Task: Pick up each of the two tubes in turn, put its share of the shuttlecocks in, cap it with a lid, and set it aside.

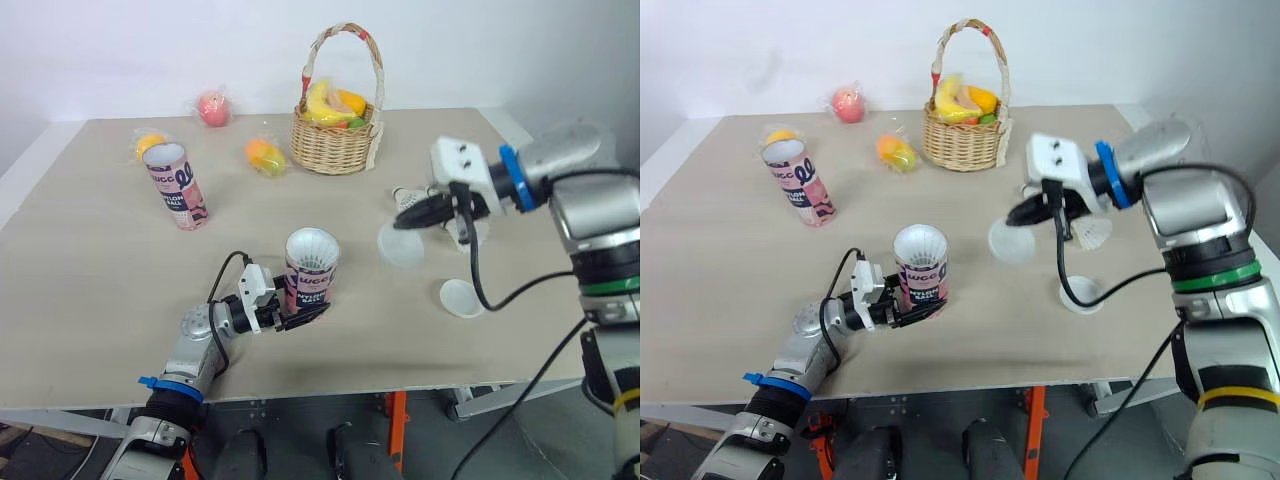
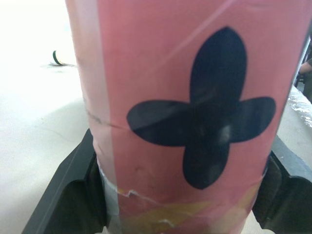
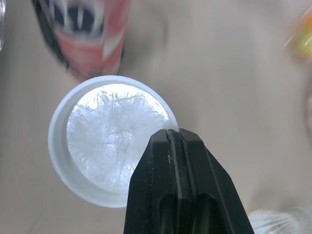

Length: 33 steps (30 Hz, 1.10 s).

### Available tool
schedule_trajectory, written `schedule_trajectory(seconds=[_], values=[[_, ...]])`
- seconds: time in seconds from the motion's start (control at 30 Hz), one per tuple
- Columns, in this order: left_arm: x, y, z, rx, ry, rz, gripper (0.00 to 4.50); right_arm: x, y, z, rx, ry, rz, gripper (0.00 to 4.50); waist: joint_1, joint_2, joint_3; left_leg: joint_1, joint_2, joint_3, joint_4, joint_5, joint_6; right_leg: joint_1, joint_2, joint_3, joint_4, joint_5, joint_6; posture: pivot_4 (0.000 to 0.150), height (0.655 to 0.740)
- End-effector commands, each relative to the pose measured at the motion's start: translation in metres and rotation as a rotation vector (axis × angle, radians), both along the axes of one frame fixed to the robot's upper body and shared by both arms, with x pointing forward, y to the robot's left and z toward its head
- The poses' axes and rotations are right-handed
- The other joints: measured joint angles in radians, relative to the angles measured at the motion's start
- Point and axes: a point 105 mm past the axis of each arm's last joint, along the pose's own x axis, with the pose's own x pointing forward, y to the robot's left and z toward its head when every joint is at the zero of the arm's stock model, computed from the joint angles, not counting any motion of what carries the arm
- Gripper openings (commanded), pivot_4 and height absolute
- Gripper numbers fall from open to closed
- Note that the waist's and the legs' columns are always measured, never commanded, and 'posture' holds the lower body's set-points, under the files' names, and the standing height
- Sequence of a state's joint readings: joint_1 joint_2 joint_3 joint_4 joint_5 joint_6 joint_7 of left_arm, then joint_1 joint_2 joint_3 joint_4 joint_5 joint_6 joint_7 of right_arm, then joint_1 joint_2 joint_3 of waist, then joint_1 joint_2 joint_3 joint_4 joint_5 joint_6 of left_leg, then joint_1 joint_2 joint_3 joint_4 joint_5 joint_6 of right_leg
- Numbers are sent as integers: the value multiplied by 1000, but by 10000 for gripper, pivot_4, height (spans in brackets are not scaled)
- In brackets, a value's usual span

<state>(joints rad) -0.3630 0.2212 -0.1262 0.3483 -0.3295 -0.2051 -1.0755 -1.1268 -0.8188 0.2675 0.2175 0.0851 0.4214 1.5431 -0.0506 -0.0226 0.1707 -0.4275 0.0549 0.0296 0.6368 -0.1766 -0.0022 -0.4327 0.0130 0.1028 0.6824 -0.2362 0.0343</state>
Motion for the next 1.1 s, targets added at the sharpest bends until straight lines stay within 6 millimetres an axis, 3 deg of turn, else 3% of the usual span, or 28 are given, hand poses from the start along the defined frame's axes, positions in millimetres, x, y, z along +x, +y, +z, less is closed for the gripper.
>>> schedule_trajectory(seconds=[0.03,0.13,0.27,0.47,0.77,1.1], values=[[0,6,-20,34,58,27,32864,-8,39,28,16,-75,97,361,-3,3,-2,0,0,0,0,0,0,0,0,1,0,0,0,1500,7400],[1,4,-20,40,52,20,32864,-18,67,23,-51,-121,199,361,-1,5,-3,1,-1,0,0,0,0,0,0,1,0,2,2,1500,7400],[2,1,-19,48,38,9,32864,-16,95,22,-66,-162,232,361,1,5,-3,1,-1,-1,0,0,0,0,1,1,0,1,0,1500,7400],[2,-2,-18,48,30,-2,32864,-24,120,20,-92,-193,321,361,3,5,-4,1,-1,0,1,0,0,0,0,3,0,1,0,1500,7400],[3,-2,-15,40,25,1,32864,-32,117,8,-153,-192,392,361,4,5,-4,0,-2,-1,1,0,0,1,0,2,0,1,1,1500,7400],[4,-1,-15,39,30,6,32864,-24,113,5,-209,-282,388,361,4,5,-4,0,-2,-1,1,0,0,0,0,2,0,0,0,1500,7400]])
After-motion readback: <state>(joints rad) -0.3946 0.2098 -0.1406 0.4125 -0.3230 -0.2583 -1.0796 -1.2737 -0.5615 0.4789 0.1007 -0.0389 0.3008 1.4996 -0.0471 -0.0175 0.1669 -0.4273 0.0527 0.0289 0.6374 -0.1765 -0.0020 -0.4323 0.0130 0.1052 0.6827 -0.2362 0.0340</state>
